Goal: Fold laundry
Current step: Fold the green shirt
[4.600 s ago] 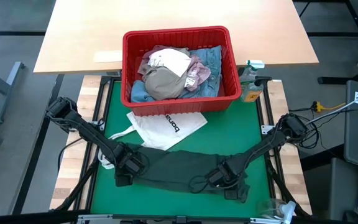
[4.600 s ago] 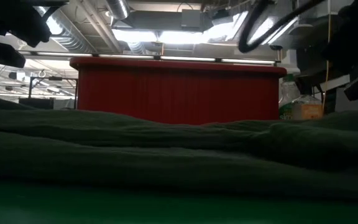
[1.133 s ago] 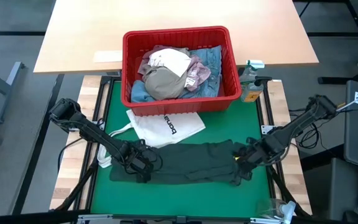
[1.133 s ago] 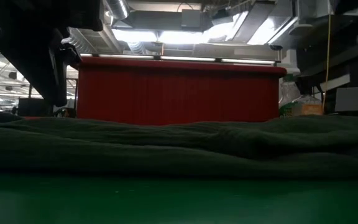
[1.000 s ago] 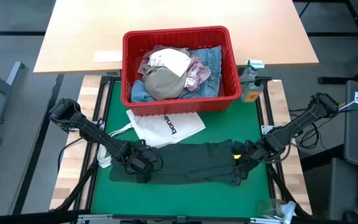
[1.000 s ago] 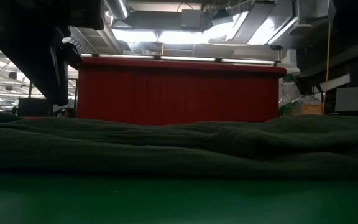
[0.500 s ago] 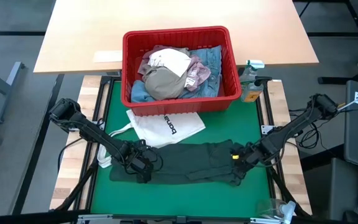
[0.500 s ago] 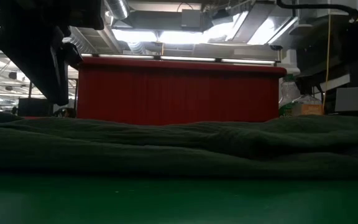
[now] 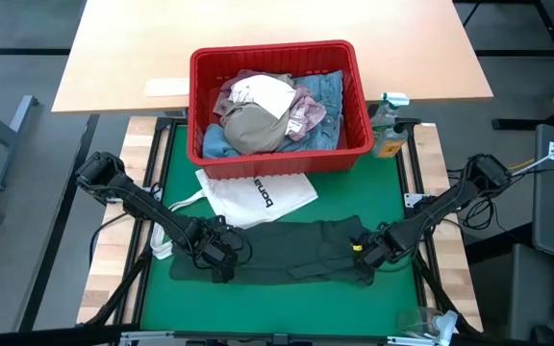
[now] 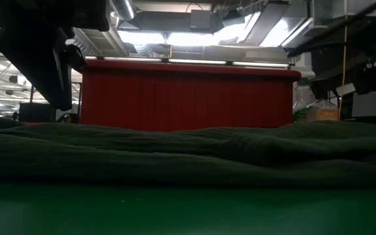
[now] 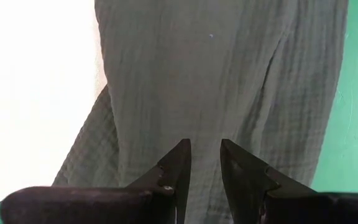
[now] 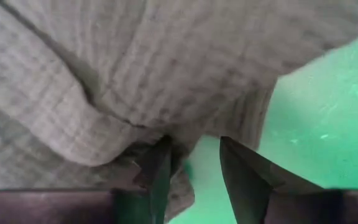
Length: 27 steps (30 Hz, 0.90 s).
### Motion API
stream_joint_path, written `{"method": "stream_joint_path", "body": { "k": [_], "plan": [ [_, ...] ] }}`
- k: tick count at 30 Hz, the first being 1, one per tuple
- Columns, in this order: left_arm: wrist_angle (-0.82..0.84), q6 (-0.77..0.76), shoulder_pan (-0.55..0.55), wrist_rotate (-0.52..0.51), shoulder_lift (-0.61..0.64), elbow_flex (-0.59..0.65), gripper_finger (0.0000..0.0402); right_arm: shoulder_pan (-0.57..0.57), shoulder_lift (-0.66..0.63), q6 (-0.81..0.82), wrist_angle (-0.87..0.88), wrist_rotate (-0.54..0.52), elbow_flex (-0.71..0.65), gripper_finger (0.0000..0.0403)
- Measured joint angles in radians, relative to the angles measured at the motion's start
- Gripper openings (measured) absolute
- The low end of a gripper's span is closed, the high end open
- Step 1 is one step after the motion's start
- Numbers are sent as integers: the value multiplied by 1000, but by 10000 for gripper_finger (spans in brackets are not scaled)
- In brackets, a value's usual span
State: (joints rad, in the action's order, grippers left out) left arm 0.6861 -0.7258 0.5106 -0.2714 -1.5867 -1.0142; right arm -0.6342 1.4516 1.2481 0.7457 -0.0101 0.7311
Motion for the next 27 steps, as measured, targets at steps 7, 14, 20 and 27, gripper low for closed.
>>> {"method": "stream_joint_path", "body": {
  "k": [7, 14, 20, 27],
  "plan": [
    [0, 0, 0, 0, 0, 0, 82, 0, 44, -52, -81, -6, 0, 20],
    [0, 0, 0, 0, 0, 0, 82, 0, 44, -66, -79, 5, 36, 7],
    [0, 0, 0, 0, 0, 0, 82, 0, 44, -135, -60, -68, 142, 3],
    [0, 0, 0, 0, 0, 0, 82, 39, 43, -244, -77, -249, 276, 2]
  ]
}}
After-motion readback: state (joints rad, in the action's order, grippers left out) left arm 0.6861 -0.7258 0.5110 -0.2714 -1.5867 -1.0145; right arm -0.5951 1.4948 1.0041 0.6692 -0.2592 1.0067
